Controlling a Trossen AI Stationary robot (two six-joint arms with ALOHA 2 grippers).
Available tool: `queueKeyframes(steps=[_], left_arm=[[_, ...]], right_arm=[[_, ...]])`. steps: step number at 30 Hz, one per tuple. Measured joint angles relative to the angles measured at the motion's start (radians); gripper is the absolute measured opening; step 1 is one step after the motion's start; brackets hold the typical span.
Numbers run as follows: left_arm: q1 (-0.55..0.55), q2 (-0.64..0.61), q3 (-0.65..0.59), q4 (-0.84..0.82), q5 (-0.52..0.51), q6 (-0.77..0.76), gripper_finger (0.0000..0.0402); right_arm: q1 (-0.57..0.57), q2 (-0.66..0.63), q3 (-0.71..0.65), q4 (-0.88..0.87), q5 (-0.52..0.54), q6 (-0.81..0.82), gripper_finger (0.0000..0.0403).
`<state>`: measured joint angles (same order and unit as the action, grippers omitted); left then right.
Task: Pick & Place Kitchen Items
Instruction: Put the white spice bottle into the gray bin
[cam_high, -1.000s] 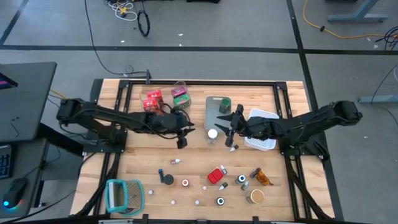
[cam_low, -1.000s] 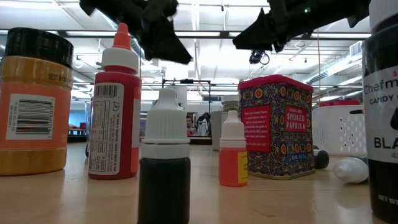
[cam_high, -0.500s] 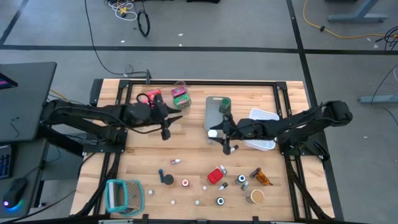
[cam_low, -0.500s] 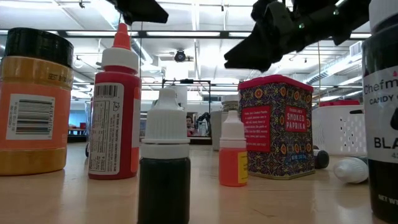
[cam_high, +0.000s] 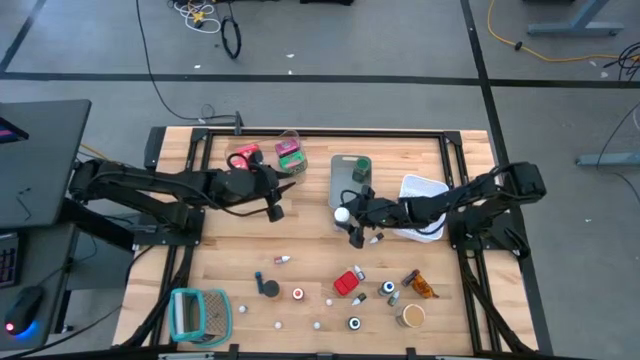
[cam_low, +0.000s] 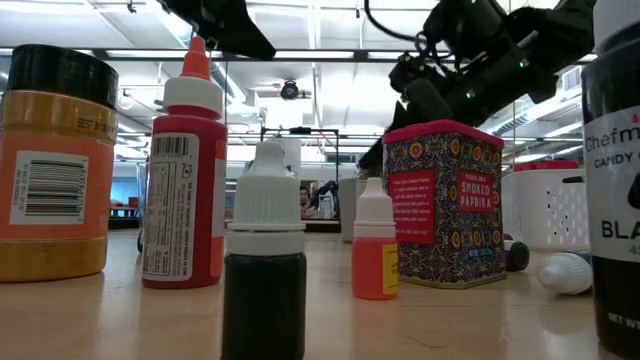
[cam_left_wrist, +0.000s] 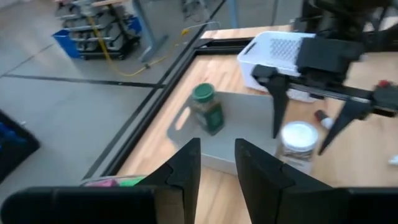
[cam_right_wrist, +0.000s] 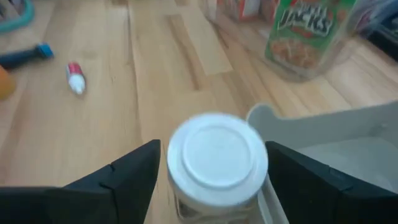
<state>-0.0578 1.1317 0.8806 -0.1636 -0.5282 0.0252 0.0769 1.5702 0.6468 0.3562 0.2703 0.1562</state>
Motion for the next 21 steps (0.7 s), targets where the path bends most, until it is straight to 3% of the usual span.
queueKeyframes(steps=[5, 12, 21], left_arm=[[0.0, 0.0, 0.0, 0.004, -0.033, 0.022, 0.0109], [0.004, 0.0, 0.0, 0.008, -0.038, 0.068, 0.0109], [0.016, 0.0, 0.0, 0.043, -0.037, 0.087, 0.0109]], right_arm=[[-0.001, 0.012, 0.0, 0.004, 0.002, -0.008, 0.0281], [-0.002, 0.012, 0.0, 0.019, 0.009, 0.02, 0.0211], [0.006, 0.004, 0.0, 0.13, 0.055, 0.026, 0.0213]])
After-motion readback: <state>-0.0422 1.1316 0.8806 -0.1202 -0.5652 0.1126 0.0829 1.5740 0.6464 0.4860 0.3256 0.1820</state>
